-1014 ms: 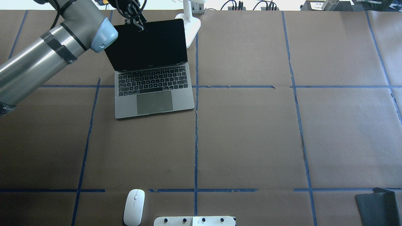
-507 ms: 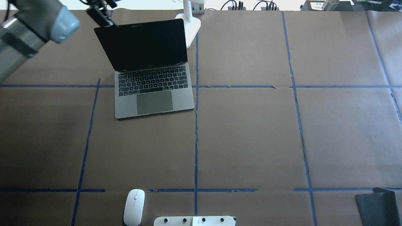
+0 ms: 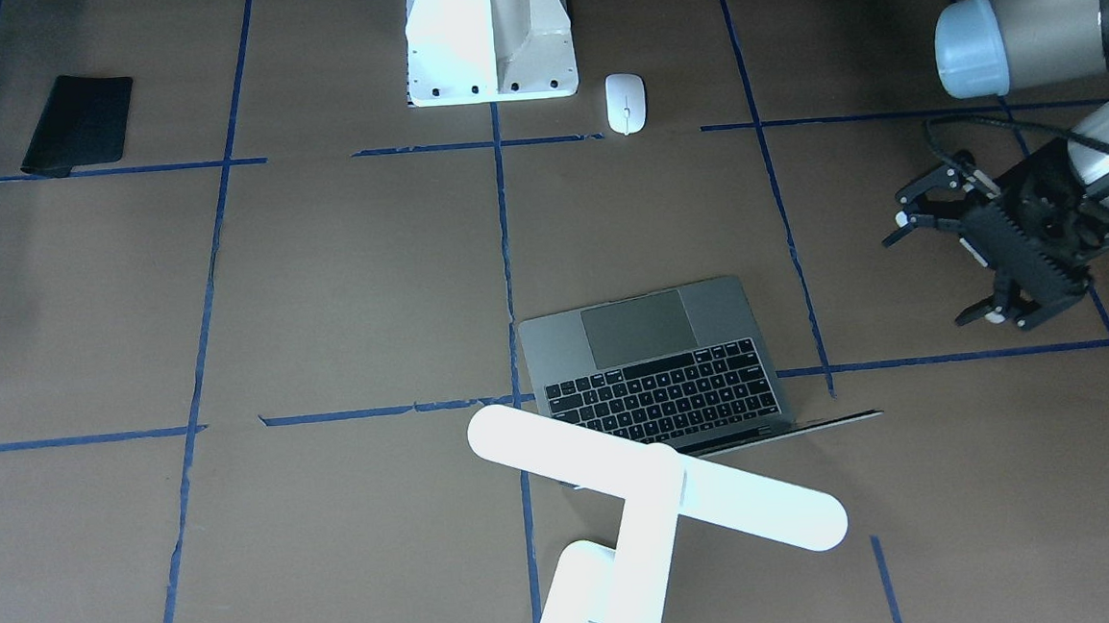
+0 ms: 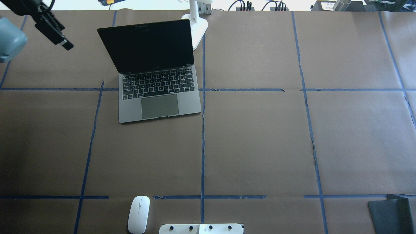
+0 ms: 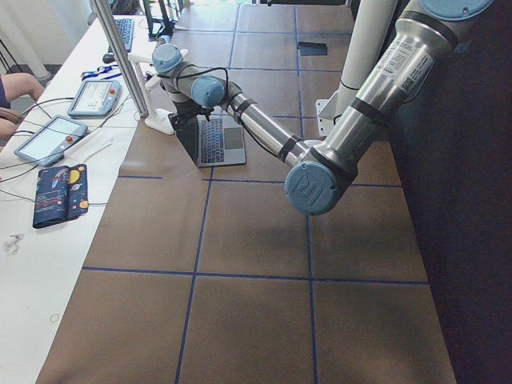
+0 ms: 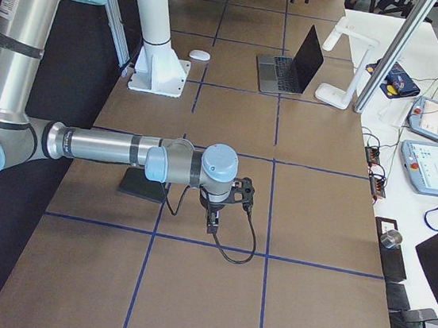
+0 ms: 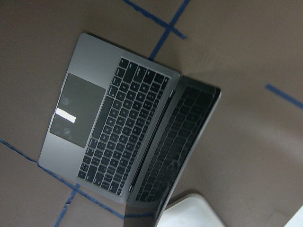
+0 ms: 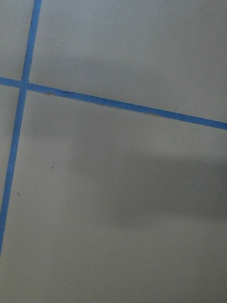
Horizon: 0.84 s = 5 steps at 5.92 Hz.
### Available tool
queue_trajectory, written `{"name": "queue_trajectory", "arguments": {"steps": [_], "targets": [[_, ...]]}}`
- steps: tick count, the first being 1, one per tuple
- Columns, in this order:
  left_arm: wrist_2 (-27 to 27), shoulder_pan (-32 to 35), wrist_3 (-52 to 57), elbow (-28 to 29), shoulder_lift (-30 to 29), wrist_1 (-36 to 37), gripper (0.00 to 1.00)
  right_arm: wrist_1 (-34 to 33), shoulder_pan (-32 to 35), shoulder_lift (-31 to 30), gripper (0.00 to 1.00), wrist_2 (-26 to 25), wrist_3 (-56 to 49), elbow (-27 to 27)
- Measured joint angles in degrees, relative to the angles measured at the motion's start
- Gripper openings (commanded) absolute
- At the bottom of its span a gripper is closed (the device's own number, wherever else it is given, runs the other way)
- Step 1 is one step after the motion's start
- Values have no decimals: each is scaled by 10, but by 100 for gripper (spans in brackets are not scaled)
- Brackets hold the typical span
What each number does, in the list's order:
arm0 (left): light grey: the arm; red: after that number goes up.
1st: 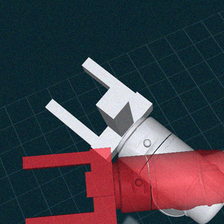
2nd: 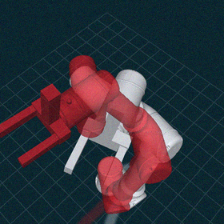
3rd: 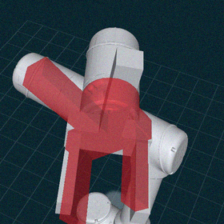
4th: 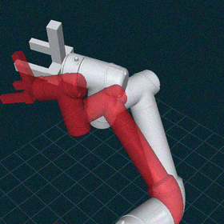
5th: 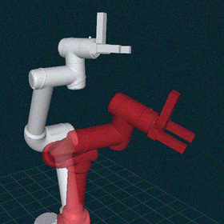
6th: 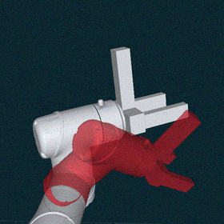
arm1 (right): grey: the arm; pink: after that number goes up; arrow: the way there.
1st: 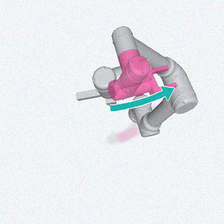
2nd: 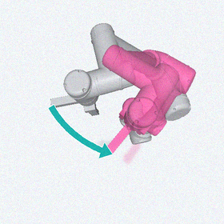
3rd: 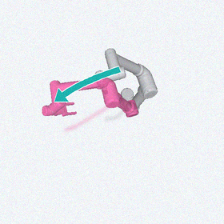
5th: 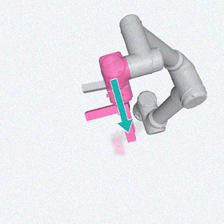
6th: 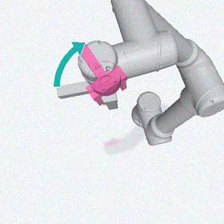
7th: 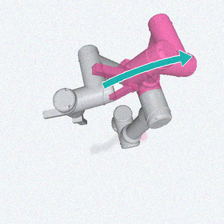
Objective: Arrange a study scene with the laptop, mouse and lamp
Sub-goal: 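Release the laptop and withdraw the left arm out of view, then reach the right gripper to the dark grey mouse pad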
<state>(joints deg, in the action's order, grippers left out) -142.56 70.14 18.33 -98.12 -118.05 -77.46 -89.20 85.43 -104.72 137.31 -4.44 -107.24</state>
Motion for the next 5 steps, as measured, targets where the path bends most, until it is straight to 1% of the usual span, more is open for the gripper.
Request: {"name": "queue_trajectory", "arguments": {"steps": [1, 2, 3, 4, 5], "targets": [[18, 30, -31, -28, 70, 25, 100, 7, -1, 5, 100, 8, 14, -4], [28, 78, -55, -41, 148, 31, 100, 17, -10, 11, 100, 34, 50, -19], [29, 122, -62, -44, 215, 16, 100, 21, -38, 10, 100, 55, 125, -53], [28, 150, -67, -44, 266, -14, 100, 31, -78, 5, 100, 58, 223, -94], [28, 159, -74, -47, 290, -33, 100, 85, -122, -22, 100, 42, 323, -120]]}}
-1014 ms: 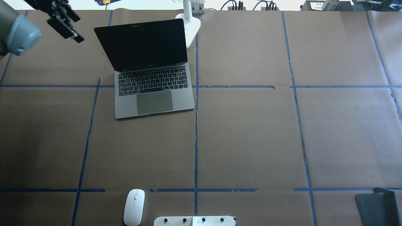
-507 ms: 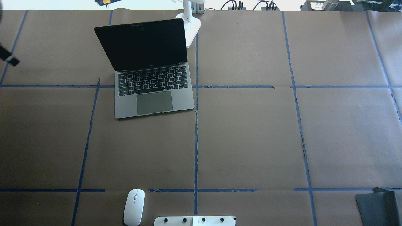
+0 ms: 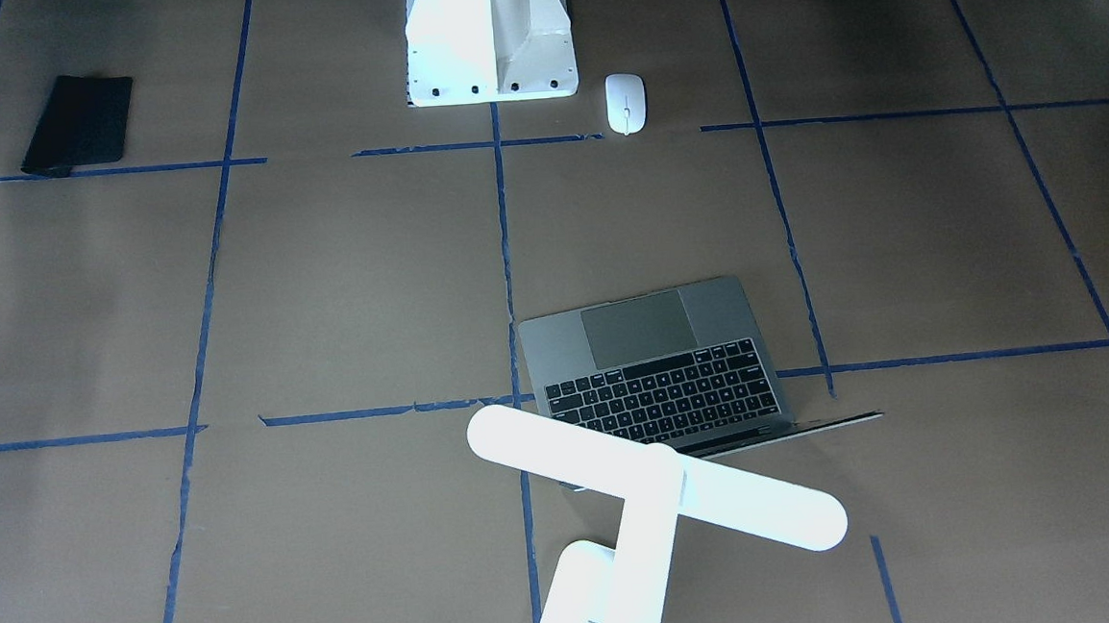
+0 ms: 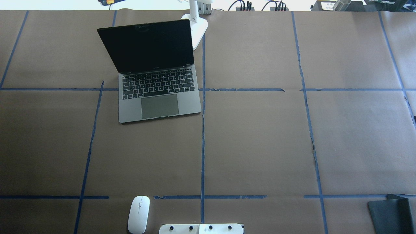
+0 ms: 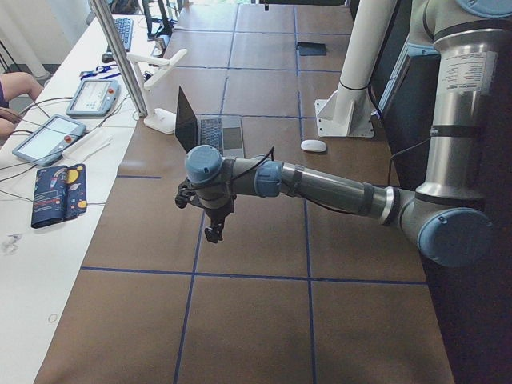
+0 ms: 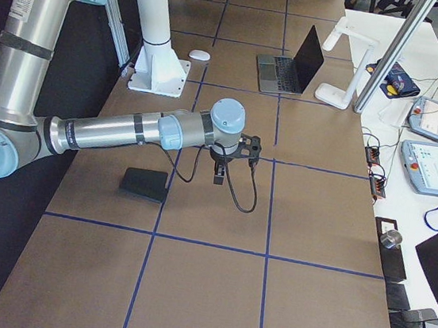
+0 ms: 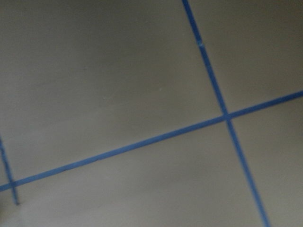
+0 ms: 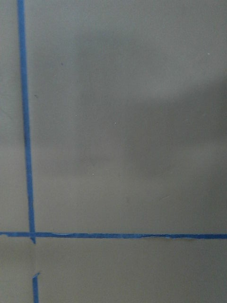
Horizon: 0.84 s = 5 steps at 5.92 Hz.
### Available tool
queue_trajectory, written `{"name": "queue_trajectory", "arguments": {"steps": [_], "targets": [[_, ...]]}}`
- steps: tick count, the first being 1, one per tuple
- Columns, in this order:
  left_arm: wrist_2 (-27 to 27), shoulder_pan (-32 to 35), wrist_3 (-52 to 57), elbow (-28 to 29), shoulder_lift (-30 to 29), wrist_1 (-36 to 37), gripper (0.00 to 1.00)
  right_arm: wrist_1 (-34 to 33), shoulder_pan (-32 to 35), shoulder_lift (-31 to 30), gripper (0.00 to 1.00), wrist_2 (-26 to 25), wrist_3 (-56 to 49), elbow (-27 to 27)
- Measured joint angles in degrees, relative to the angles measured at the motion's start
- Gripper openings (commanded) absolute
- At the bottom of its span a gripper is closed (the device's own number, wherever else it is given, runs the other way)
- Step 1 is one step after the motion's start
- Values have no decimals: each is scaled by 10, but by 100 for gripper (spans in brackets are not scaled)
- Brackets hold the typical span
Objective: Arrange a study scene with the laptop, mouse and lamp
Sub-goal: 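Reach the right gripper to the dark grey mouse pad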
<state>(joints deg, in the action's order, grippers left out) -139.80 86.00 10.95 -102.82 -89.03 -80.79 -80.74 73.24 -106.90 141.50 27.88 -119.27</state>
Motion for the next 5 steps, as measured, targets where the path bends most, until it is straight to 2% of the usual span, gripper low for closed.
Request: {"name": "queue_trajectory", "arguments": {"steps": [2, 4, 5], "targets": [[0, 3, -5, -5, 9, -8, 100, 225, -131, -95, 100, -80, 227, -12], [-1, 3, -5, -7, 9, -9, 100, 423, -266, -148, 100, -181, 374, 41], [-1, 3, -5, -7, 10, -9, 100, 484, -330, -163, 100, -237, 416, 73]]}}
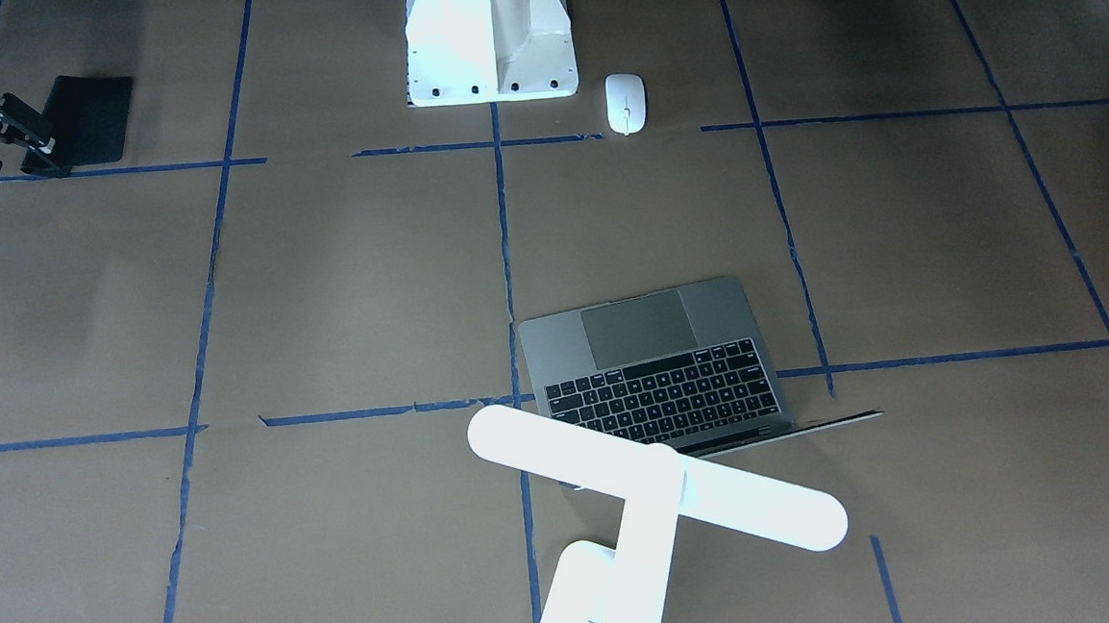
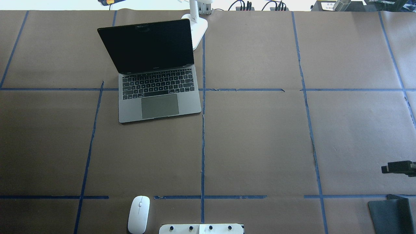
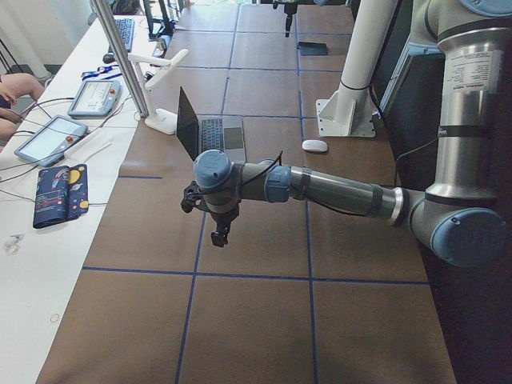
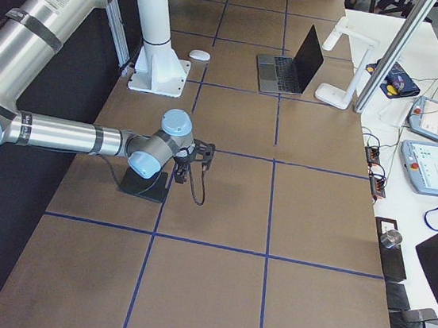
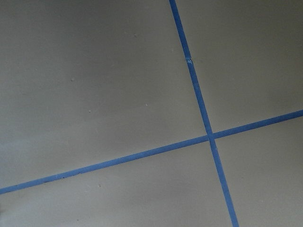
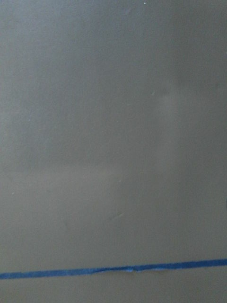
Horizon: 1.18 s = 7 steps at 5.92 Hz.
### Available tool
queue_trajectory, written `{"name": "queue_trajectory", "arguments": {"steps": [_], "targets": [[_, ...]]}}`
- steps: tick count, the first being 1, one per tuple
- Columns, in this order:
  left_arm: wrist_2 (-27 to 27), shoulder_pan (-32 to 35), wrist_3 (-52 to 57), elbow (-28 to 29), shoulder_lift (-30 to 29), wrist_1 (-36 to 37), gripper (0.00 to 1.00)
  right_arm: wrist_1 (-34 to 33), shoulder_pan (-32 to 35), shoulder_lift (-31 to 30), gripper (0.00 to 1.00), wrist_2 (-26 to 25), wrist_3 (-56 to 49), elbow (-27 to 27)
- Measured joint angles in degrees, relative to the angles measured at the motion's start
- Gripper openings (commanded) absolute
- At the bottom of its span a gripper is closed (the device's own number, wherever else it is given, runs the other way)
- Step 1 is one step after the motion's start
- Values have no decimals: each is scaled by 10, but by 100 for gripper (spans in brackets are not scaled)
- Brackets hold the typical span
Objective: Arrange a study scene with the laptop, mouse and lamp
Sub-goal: 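Reach the right gripper to the dark grey mouse pad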
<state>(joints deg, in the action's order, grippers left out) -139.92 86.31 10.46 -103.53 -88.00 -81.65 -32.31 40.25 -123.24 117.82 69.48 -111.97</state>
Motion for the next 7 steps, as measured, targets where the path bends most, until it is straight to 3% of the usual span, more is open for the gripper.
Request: {"name": "queue_trajectory", "arguments": {"steps": [3, 7], "targets": [[-1, 0, 0, -3, 4, 0, 100, 134, -92, -74, 100, -61, 44, 54], [-1, 0, -1, -11, 11, 0, 100, 155, -257, -79, 92, -185, 144, 77]]}}
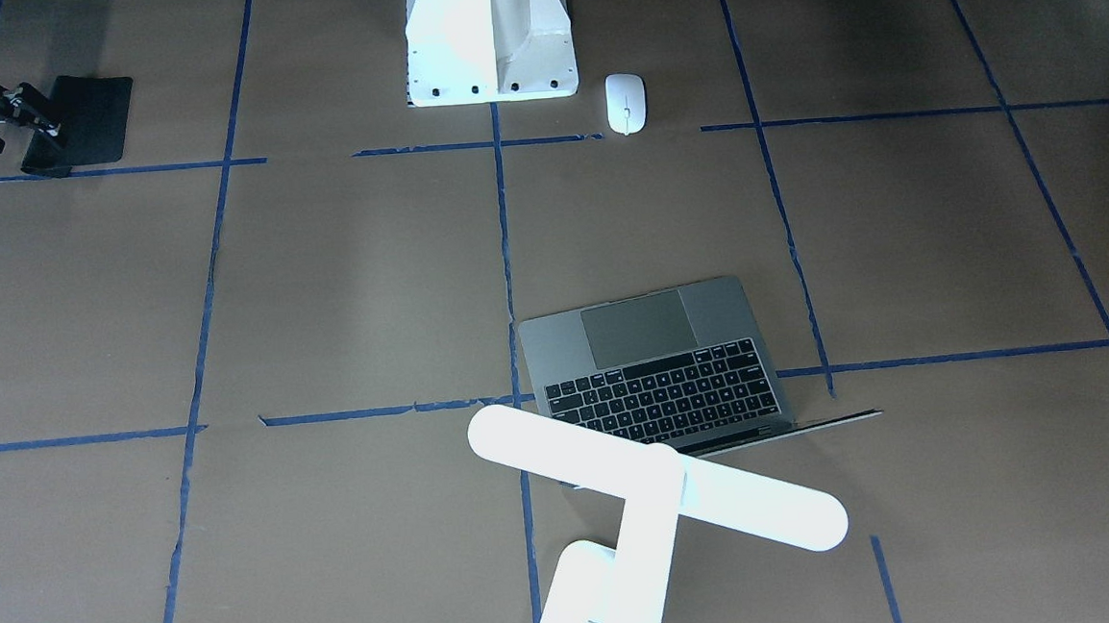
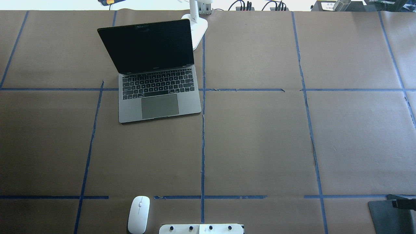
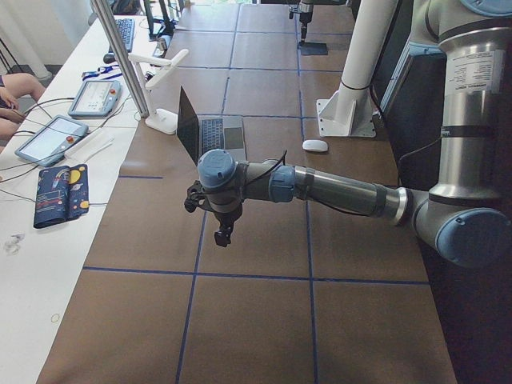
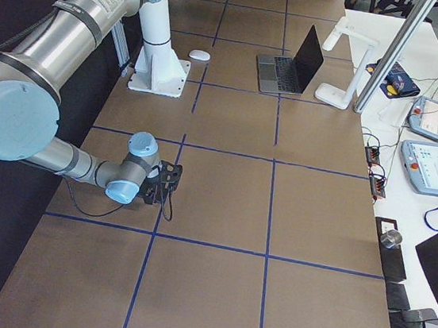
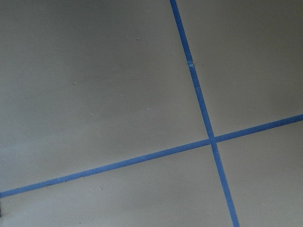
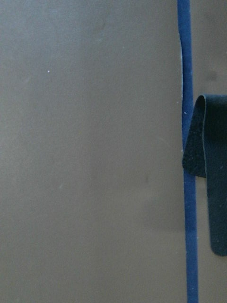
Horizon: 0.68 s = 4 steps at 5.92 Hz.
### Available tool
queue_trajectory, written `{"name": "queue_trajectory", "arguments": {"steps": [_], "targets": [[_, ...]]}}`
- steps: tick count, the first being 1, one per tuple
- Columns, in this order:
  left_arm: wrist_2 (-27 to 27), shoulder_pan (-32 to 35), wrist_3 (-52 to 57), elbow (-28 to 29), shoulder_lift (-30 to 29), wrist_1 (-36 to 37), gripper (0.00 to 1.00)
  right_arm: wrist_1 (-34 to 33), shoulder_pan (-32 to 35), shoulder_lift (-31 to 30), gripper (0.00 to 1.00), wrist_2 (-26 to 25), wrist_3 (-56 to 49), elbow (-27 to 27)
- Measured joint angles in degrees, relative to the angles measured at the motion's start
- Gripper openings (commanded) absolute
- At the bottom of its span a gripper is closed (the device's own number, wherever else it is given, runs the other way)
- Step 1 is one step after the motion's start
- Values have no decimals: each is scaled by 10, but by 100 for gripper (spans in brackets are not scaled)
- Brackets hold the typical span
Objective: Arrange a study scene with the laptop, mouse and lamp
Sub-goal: 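Reach the right gripper to the dark grey mouse pad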
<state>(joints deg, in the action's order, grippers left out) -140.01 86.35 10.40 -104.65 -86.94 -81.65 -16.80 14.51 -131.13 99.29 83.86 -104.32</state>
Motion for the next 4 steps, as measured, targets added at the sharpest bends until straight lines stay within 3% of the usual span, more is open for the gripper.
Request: {"name": "queue_trajectory", "arguments": {"steps": [1, 2, 3, 4], "targets": [[0, 0, 0, 0, 2, 0, 100, 0, -25, 0, 84, -14, 9, 8], [0, 0, 0, -1, 2, 0, 100, 0, -35, 0, 58, -19, 12, 15], [0, 0, 0, -3, 3, 0, 100, 0, -40, 1, 24, -21, 23, 19], [0, 1, 0, -5, 3, 0, 100, 1, -42, 2, 16, -21, 40, 20]]}}
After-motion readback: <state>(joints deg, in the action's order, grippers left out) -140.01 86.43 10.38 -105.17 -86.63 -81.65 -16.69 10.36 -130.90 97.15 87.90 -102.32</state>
